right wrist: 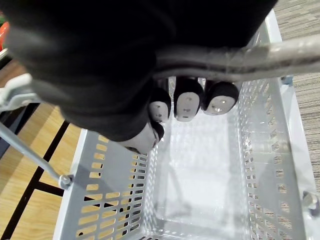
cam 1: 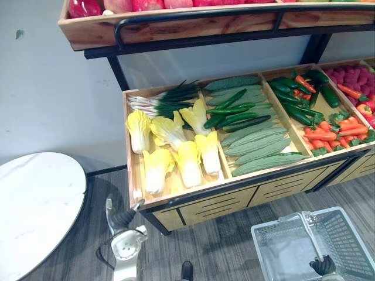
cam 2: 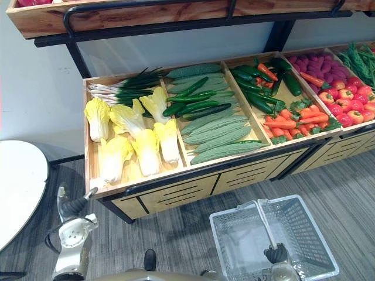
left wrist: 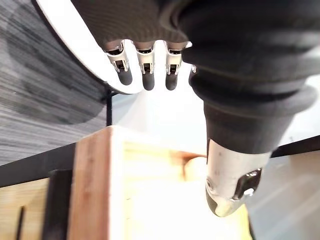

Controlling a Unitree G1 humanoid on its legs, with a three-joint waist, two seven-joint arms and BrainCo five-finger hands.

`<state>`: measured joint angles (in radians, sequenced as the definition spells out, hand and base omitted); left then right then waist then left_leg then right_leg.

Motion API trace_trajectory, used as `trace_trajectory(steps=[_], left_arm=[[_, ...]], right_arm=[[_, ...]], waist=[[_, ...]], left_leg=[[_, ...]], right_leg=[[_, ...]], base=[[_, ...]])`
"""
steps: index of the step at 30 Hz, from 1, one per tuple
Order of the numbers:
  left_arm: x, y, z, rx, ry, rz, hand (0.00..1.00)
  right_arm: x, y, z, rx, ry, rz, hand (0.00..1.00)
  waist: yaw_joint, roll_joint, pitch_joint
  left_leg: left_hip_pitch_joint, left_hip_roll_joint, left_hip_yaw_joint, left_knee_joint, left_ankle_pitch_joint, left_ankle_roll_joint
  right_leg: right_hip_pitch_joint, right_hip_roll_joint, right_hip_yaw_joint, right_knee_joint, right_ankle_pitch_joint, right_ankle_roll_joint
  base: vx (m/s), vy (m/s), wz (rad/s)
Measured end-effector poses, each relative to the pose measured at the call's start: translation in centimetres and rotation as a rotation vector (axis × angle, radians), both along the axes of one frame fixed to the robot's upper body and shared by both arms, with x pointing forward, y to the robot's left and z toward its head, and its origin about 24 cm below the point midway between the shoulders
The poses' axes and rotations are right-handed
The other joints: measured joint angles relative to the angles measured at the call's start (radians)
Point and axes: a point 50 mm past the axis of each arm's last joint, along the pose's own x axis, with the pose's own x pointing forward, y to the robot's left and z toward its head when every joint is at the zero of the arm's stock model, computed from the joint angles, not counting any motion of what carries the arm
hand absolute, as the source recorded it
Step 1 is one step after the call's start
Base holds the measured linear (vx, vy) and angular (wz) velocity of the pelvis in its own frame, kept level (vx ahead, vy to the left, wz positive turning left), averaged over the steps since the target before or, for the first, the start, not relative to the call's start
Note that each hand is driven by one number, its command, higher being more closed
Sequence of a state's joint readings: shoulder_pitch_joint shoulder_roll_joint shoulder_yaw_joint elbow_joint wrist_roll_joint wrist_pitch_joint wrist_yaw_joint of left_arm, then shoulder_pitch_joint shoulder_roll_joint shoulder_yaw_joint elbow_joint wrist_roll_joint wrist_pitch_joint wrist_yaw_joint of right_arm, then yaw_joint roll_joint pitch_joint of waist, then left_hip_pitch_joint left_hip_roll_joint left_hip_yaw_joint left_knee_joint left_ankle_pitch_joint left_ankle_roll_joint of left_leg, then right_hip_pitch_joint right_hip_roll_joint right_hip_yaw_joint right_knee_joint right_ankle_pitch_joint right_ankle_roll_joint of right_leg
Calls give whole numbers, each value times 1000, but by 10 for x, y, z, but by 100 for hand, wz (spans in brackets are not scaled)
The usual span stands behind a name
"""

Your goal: Pick vegetable in the basket

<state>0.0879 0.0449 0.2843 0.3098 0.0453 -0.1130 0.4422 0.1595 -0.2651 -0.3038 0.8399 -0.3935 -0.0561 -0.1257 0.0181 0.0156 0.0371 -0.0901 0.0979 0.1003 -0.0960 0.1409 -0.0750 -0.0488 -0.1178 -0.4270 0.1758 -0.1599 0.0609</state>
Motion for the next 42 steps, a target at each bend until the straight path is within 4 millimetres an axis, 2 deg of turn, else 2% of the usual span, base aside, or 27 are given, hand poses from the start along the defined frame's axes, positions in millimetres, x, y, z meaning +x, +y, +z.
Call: trace_trajectory(steps=[4,7,17,23,28,35,42], left_arm=[[7,2,13,30,-58,32,0],[11,5,21,46,-90,60,0],[32,5,38,67,-160,62,0],[48,13,35,90,-108,71,0],[51,18,29,88,-61,98,0],[56,19,30,89,-57,109,0],[59,23,19,75,17,119,0]], right_arm=[[5,2,0,2,-5,18,100],[10,8,0,7,-6,52,100],[21,16,0,11,-15,104,100],[41,21,5,3,-56,153,100],[59,28,11,-8,-95,199,100],[63,29,12,-19,-110,203,100],[72,30,17,-30,-134,222,100]], waist=[[-2,0,0],[-15,-1,1],[-20,-3,9],[-26,-6,52],[-30,-13,91],[-36,-14,110],[-38,-15,136]], left_leg=[[7,8,25,-3,-9,-1],[4,15,40,-3,-16,-6],[-11,26,63,0,-18,-5],[-12,35,83,-1,-18,-5],[-15,40,112,-1,-22,-9],[-23,40,133,-1,-24,-10],[-24,39,149,-1,-24,-10]], right_leg=[[-10,7,29,0,0,0],[-21,12,48,0,2,-3],[-53,28,85,1,7,-11],[-68,44,111,0,13,-19],[-93,50,146,0,21,-24],[-108,51,162,-2,25,-24],[-124,52,187,2,30,-24]], base=[[-13,-14,-21],[11,-15,-20],[68,-19,-11],[23,-23,-12],[-12,-2,-21],[36,-2,-8],[20,-4,-9]])
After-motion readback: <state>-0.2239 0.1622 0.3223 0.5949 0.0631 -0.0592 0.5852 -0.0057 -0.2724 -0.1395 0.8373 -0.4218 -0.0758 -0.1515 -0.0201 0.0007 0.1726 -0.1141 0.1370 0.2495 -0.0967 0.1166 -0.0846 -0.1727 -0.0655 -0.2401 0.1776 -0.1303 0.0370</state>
